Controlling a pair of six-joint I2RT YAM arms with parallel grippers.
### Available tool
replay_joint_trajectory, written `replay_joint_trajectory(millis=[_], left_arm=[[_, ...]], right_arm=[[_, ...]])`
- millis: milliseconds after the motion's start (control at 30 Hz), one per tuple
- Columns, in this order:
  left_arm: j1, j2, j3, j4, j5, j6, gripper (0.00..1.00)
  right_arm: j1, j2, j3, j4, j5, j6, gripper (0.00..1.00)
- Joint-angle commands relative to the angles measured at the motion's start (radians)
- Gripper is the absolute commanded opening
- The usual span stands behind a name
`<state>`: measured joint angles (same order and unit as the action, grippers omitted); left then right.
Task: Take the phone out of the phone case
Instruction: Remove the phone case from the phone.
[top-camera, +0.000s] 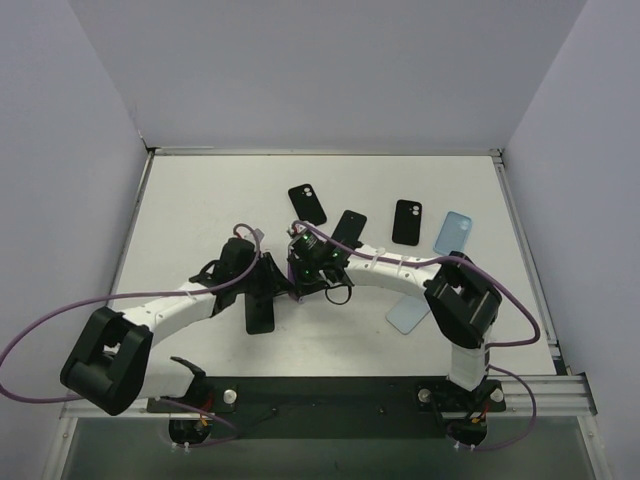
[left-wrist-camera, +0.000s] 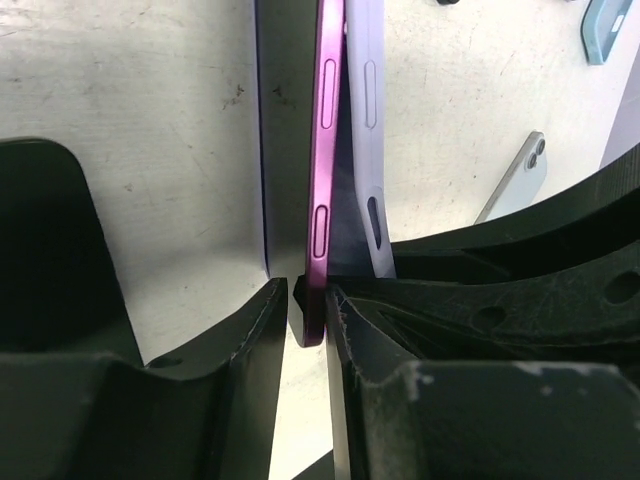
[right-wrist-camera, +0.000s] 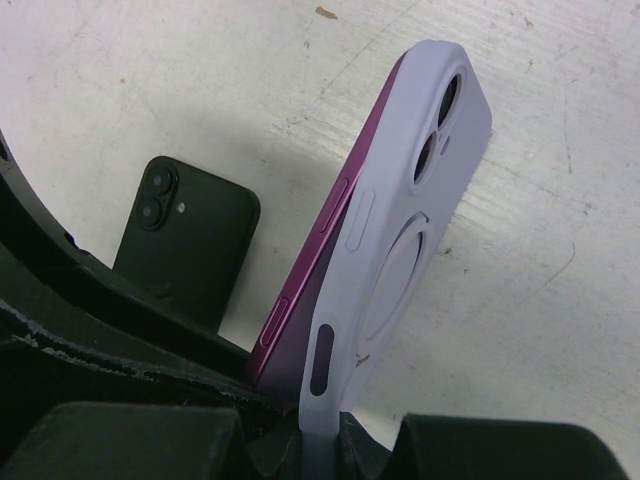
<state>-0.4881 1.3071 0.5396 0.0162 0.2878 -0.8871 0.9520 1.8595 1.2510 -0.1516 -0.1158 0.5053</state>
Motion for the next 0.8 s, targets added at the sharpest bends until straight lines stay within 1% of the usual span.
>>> replay_joint_trajectory(millis=[0, 33, 167, 267, 300, 400, 567, 767], left_arm=[[-0.059, 0.110, 0.042, -0.079, -0.193, 0.036, 0.30], [-0.076, 0.132, 0.065, -0.096, -0.226, 0.039, 0.29], [-0.107, 0.187, 0.112, -0.163, -0.280, 0.060, 0.24], [-0.107, 0.225, 0.152, -0.222, -0.312, 0.077, 0.08], [-0.107, 0.231, 0.164, -0.234, -0.325, 0.082, 0.00], [-0.107, 0.232, 0.198, -0.282, -0.338, 0.097, 0.00], [-0.107, 0.153, 0.259, -0.352, -0.361, 0.134, 0.00], [-0.104, 0.080, 0.335, -0.476, -0.455, 0.186, 0.00]], right_arm=[[0.022, 0.041, -0.048, 0.037, -0.091, 0.033, 0.00], [0.024, 0.038, -0.050, 0.038, -0.091, 0.035, 0.00], [0.018, 0.020, -0.064, 0.044, -0.093, 0.036, 0.00], [0.002, 0.003, -0.079, 0.050, -0.094, 0.047, 0.00], [-0.008, -0.008, -0.094, 0.056, -0.094, 0.052, 0.00], [-0.039, -0.039, -0.136, 0.070, -0.094, 0.062, 0.00], [-0.088, -0.098, -0.191, 0.070, -0.078, 0.052, 0.00], [-0.122, -0.147, -0.219, 0.049, -0.053, 0.022, 0.00]])
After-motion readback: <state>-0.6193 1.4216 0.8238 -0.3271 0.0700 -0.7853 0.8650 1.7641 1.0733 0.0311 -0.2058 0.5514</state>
